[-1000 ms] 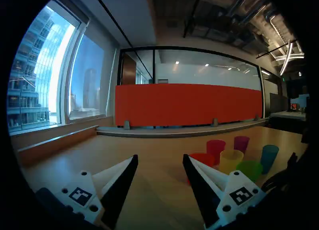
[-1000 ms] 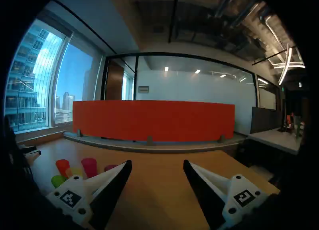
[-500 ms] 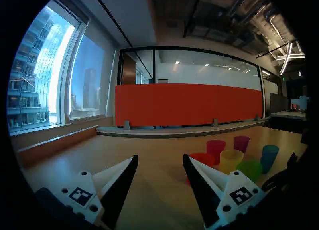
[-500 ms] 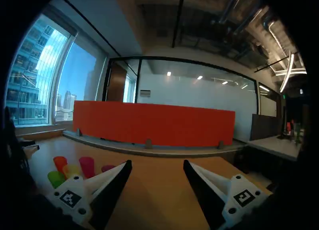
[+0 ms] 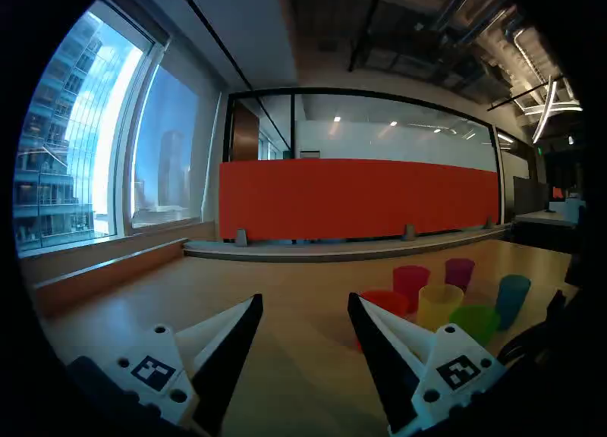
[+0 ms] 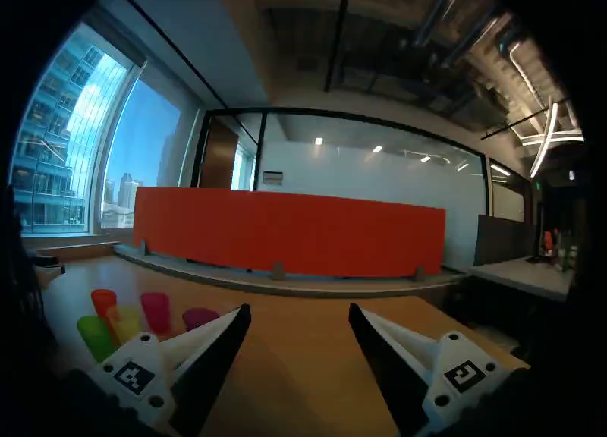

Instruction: Pour water

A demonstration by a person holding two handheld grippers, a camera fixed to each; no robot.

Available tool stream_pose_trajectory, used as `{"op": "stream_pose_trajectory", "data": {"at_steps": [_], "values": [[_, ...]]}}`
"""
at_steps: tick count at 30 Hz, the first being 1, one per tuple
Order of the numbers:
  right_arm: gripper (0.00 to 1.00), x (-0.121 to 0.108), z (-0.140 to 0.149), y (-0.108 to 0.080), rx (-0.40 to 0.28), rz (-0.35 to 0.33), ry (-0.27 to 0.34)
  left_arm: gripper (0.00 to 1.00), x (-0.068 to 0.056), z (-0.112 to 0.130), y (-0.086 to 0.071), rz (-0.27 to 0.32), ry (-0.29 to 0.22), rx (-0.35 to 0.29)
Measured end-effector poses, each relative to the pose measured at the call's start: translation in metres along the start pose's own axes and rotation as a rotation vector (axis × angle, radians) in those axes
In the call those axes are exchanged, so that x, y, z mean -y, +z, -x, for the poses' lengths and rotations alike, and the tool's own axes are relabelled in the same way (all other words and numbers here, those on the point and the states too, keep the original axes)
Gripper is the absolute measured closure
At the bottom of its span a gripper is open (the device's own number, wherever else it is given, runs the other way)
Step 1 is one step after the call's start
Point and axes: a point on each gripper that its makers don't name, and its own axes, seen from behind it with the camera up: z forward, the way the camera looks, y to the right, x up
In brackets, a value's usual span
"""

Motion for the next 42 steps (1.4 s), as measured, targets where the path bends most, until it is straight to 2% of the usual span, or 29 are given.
{"op": "stream_pose_trajectory", "data": {"at_steps": [11, 20, 33, 42], "values": [[0.00, -0.008, 0.033, 0.002, 0.016, 0.021, 0.072, 0.18, 0.000, 0.000, 0.000, 0.000, 0.000, 0.000], [0.00, -0.011, 0.050, 0.006, 0.030, 0.024, 0.097, 0.18, 0.000, 0.000, 0.000, 0.000, 0.000, 0.000], [0.00, -0.009, 0.062, 0.010, 0.034, 0.017, 0.074, 0.18, 0.000, 0.000, 0.000, 0.000, 0.000, 0.000], [0.00, -0.013, 0.068, 0.009, 0.041, 0.022, 0.082, 0.18, 0.000, 0.000, 0.000, 0.000, 0.000, 0.000]]}}
